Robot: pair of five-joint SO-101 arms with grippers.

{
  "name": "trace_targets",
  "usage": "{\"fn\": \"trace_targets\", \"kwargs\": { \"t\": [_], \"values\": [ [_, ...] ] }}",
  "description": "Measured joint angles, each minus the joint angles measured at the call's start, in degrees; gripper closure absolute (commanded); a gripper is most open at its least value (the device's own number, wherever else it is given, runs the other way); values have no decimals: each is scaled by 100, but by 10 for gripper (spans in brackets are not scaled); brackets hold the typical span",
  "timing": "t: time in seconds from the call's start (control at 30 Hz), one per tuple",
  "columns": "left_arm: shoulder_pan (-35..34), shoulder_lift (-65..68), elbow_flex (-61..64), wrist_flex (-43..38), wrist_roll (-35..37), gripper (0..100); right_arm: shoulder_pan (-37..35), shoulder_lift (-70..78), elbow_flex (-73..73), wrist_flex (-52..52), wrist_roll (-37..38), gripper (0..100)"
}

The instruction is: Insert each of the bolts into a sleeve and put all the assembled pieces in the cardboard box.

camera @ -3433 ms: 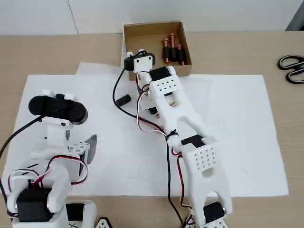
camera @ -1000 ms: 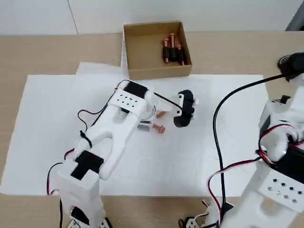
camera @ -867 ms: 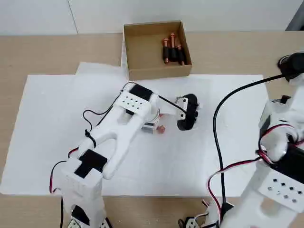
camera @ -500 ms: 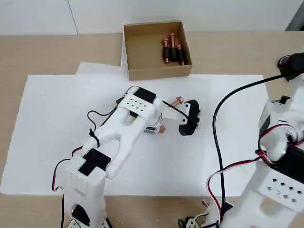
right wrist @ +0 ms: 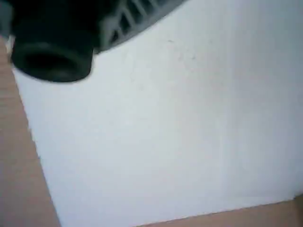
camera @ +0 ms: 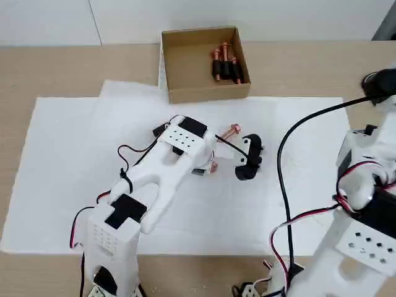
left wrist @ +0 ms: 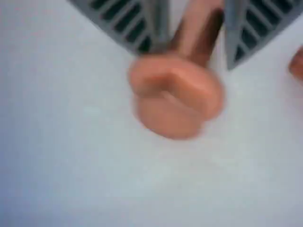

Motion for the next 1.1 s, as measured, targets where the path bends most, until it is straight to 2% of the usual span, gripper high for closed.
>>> {"fn": "trace_targets", "kwargs": {
  "t": [0.3, 0.4, 0.6, 0.87, 1.0, 1.1],
  "values": [
    [53, -70, -484, 818, 0, 994, 0, -9, 255, 0, 0, 994],
    [62, -290, -800, 1099, 290, 994, 0, -18, 264, -18, 0, 994],
    [-9, -747, -1837, 1248, 1565, 994, 0, -18, 264, -35, 0, 994],
    [-897, -1213, -3262, 1336, 3754, 994, 0, -18, 264, -35, 0, 995],
    [-1442, -1521, -3851, 1811, 4870, 994, 0, -18, 264, -35, 0, 995],
    [-1732, -1802, -4211, 2426, 5433, 994, 0, -70, 264, 97, 0, 995]
  ]
}}
